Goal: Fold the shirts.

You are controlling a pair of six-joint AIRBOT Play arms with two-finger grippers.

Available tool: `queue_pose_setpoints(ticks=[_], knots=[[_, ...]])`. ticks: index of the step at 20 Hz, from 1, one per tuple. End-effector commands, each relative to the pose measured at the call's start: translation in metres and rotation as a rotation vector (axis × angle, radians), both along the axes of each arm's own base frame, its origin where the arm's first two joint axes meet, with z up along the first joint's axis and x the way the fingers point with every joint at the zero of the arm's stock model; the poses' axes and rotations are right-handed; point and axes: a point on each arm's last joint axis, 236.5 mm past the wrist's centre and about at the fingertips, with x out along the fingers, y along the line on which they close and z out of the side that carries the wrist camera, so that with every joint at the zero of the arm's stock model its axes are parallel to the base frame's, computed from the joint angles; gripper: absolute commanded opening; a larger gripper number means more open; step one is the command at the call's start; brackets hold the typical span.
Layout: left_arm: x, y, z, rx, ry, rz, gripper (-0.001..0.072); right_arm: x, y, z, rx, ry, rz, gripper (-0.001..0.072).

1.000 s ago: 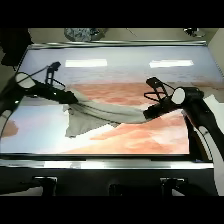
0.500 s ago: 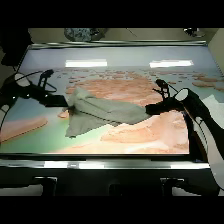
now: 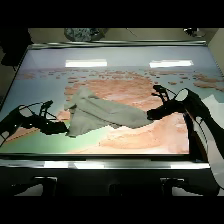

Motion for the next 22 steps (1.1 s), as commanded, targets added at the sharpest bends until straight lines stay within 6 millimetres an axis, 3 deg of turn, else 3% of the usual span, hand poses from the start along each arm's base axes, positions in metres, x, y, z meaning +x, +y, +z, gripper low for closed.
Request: queue_pose_setpoints(ticks=[1, 4, 5, 6, 7, 8, 10, 11, 12, 14, 16, 17, 18, 19, 20, 21, 22], knots=[[0.015, -0.026, -0.005, -0.038, -0.088, 0.031, 0.0607, -0.008, 0.000, -0.001, -0.001, 0.025, 0.025, 0.0050], [0.004, -0.044, -0.010, -0.048, -0.050, -0.029, 0.0585, -0.010, 0.001, -0.001, 0.000, 0.034, 0.033, 0.0050], [-0.003, -0.047, -0.010, -0.054, -0.027, -0.043, 0.0447, -0.011, 0.000, -0.001, 0.000, 0.036, 0.034, 0.0050], [-0.008, -0.047, -0.009, -0.060, -0.007, -0.052, 0.0216, -0.011, 0.001, -0.001, 0.000, 0.038, 0.035, 0.0050], [-0.012, -0.046, -0.006, -0.066, 0.012, -0.058, 0.0095, -0.012, 0.001, -0.001, 0.000, 0.038, 0.035, 0.0050], [-0.012, -0.043, 0.001, -0.075, 0.017, -0.065, 0.0034, -0.011, 0.000, 0.002, -0.002, 0.029, 0.037, 0.0049], [0.005, -0.031, 0.032, -0.071, -0.044, -0.061, 0.0032, -0.005, -0.002, 0.017, -0.015, -0.040, 0.068, 0.0049], [0.024, -0.021, 0.060, -0.059, -0.128, -0.049, 0.0032, 0.001, -0.005, 0.034, -0.035, -0.093, 0.078, 0.0049], [0.044, -0.012, 0.096, -0.042, -0.234, -0.035, 0.0032, 0.011, -0.010, 0.057, -0.062, -0.163, 0.082, 0.0049], [0.084, 0.008, 0.199, 0.006, -0.520, -0.006, 0.0031, 0.040, -0.025, 0.133, -0.145, -0.392, 0.078, 0.0049], [0.101, 0.018, 0.343, 0.052, -0.877, 0.029, 0.0031, 0.064, -0.045, 0.257, -0.250, -0.734, 0.032, 0.0049], [0.094, 0.019, 0.418, 0.061, -1.057, 0.058, 0.0031, 0.062, -0.055, 0.336, -0.305, -0.944, -0.010, 0.0049], [0.074, 0.018, 0.500, 0.058, -1.261, 0.097, 0.0031, 0.046, -0.064, 0.411, -0.349, -1.138, -0.053, 0.0049], [0.045, 0.016, 0.570, 0.046, -1.443, 0.133, 0.0031, 0.014, -0.072, 0.487, -0.391, -1.333, -0.102, 0.0049], [0.009, 0.014, 0.629, 0.026, -1.609, 0.162, 0.0031, -0.024, -0.077, 0.544, -0.420, -1.484, -0.142, 0.0049], [-0.031, 0.010, 0.676, -0.005, -1.747, 0.188, 0.0030, -0.067, -0.077, 0.588, -0.423, -1.607, -0.173, 0.0048], [-0.061, 0.006, 0.701, -0.054, -1.825, 0.210, 0.0030, -0.106, -0.076, 0.616, -0.415, -1.689, -0.192, 0.0048]])
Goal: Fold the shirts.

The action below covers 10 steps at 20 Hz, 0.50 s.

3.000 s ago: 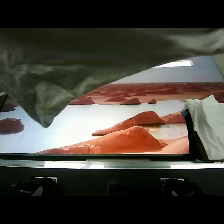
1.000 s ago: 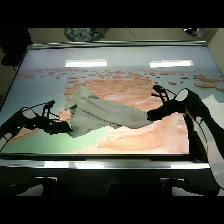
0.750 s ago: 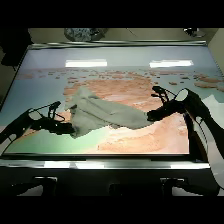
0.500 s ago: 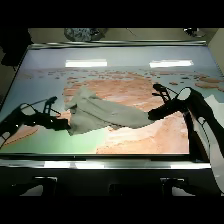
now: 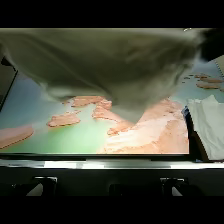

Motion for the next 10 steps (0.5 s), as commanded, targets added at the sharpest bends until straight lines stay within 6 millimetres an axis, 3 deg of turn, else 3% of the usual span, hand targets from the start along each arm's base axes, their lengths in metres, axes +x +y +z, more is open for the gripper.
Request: queue_pose_setpoints(ticks=[1, 3, 5, 8, 10], knots=[[-0.133, -0.012, 0.148, -0.115, -0.449, -0.006, 0.0030, -0.141, -0.012, 0.148, -0.030, -0.443, -0.062, 0.0048], [-0.153, -0.016, 0.145, -0.131, -0.455, -0.011, 0.0030, -0.178, -0.015, 0.155, -0.044, -0.476, -0.077, 0.0048], [-0.159, -0.016, 0.135, -0.134, -0.435, -0.009, 0.0031, -0.195, -0.023, 0.153, -0.069, -0.469, -0.114, 0.0048], [-0.152, -0.017, 0.121, -0.131, -0.386, -0.011, 0.0030, -0.191, -0.024, 0.140, -0.071, -0.414, -0.117, 0.0048], [-0.132, -0.016, 0.105, -0.116, -0.313, -0.007, 0.0030, -0.172, -0.024, 0.122, -0.054, -0.332, -0.113, 0.0049]])
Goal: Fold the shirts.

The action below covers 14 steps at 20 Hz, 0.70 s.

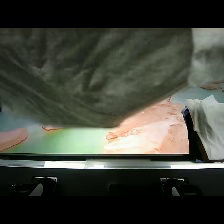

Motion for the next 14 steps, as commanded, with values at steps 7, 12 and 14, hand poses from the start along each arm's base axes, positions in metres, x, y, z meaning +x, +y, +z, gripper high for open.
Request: queue_pose_setpoints(ticks=[7, 12, 14], knots=[[0.185, 0.028, -0.266, 0.029, 0.823, -0.004, 0.0032, 0.191, 0.019, -0.282, 0.066, 1.009, 0.087, 0.0049], [0.266, 0.043, -0.501, -0.033, 1.287, -0.017, 0.0033, 0.330, 0.040, -0.457, 0.253, 1.191, 0.130, 0.0050], [0.280, 0.040, -0.562, -0.071, 1.405, -0.038, 0.0034, 0.346, 0.057, -0.508, 0.396, 1.271, 0.154, 0.0050]])
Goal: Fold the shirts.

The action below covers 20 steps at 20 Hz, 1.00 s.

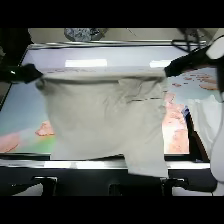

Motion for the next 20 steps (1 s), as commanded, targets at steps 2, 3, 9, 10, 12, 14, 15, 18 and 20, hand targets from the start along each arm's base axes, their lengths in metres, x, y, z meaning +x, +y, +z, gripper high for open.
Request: queue_pose_setpoints(ticks=[2, 3, 9, 10, 12, 14, 15, 18, 20], knots=[[0.024, -0.010, -0.146, -0.118, 0.271, 0.018, 0.0033, 0.038, 0.035, -0.121, 0.245, 0.209, -0.089, 0.0050], [0.028, -0.015, -0.160, -0.155, 0.293, 0.028, 0.0033, 0.040, 0.038, -0.135, 0.265, 0.235, -0.099, 0.0050], [0.014, 0.004, -0.160, -0.197, 0.404, 0.006, 0.0664, 0.045, 0.014, -0.121, 0.269, 0.220, -0.098, 0.0643], [0.000, 0.026, -0.153, -0.155, 0.452, -0.004, 0.0663, 0.034, -0.004, -0.112, 0.248, 0.242, -0.082, 0.0645], [-0.041, 0.071, -0.142, -0.080, 0.577, 0.010, 0.0656, -0.004, -0.047, -0.103, 0.242, 0.352, -0.090, 0.0617], [-0.085, 0.096, -0.138, -0.075, 0.673, 0.049, 0.0655, -0.062, -0.080, -0.109, 0.240, 0.555, -0.067, 0.0596], [-0.108, 0.096, -0.142, -0.096, 0.707, 0.067, 0.0655, -0.086, -0.088, -0.114, 0.231, 0.641, -0.049, 0.0596], [-0.185, 0.065, -0.182, -0.157, 0.810, 0.083, 0.0576, -0.133, -0.092, -0.135, 0.199, 0.812, -0.003, 0.0597], [-0.229, 0.035, -0.211, -0.203, 0.822, 0.055, 0.0565, -0.140, -0.083, -0.147, 0.234, 0.820, -0.009, 0.0597]])
